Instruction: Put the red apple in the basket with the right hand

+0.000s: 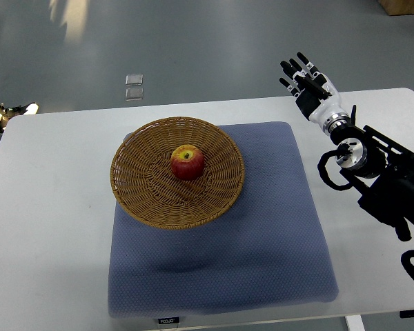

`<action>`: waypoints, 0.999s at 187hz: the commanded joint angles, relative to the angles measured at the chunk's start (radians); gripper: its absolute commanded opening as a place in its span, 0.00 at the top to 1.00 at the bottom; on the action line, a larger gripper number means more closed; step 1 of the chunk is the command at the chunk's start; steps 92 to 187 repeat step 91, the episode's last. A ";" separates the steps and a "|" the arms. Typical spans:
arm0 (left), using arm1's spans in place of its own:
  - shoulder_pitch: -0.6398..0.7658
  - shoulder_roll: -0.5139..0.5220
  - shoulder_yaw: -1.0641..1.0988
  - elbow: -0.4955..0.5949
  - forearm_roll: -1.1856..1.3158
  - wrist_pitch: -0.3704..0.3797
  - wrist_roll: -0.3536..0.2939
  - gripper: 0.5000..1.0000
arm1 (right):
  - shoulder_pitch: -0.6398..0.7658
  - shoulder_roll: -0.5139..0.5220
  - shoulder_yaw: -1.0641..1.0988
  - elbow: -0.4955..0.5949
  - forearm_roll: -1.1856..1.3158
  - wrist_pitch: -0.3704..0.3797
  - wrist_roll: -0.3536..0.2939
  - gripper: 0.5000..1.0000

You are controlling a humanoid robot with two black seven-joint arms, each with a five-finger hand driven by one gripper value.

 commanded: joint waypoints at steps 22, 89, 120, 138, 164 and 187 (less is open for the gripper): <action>0.000 0.000 0.000 -0.001 0.000 0.000 0.000 0.00 | -0.017 0.000 0.006 -0.001 0.005 0.000 0.001 0.15; 0.000 0.000 0.000 -0.005 0.000 0.000 0.000 0.00 | -0.042 -0.003 0.007 -0.009 0.011 -0.001 0.001 0.15; 0.000 0.000 0.000 -0.005 0.000 0.000 0.000 0.00 | -0.042 -0.003 0.007 -0.010 0.009 -0.001 0.001 0.15; 0.000 0.000 0.000 -0.005 0.000 0.000 0.000 0.00 | -0.042 -0.003 0.007 -0.010 0.009 -0.001 0.001 0.15; 0.000 0.000 0.000 -0.005 0.000 0.000 0.000 0.00 | -0.042 -0.003 0.007 -0.010 0.009 -0.001 0.001 0.15; 0.000 0.000 0.000 -0.005 0.000 0.000 0.000 0.00 | -0.042 -0.003 0.007 -0.010 0.009 -0.001 0.001 0.15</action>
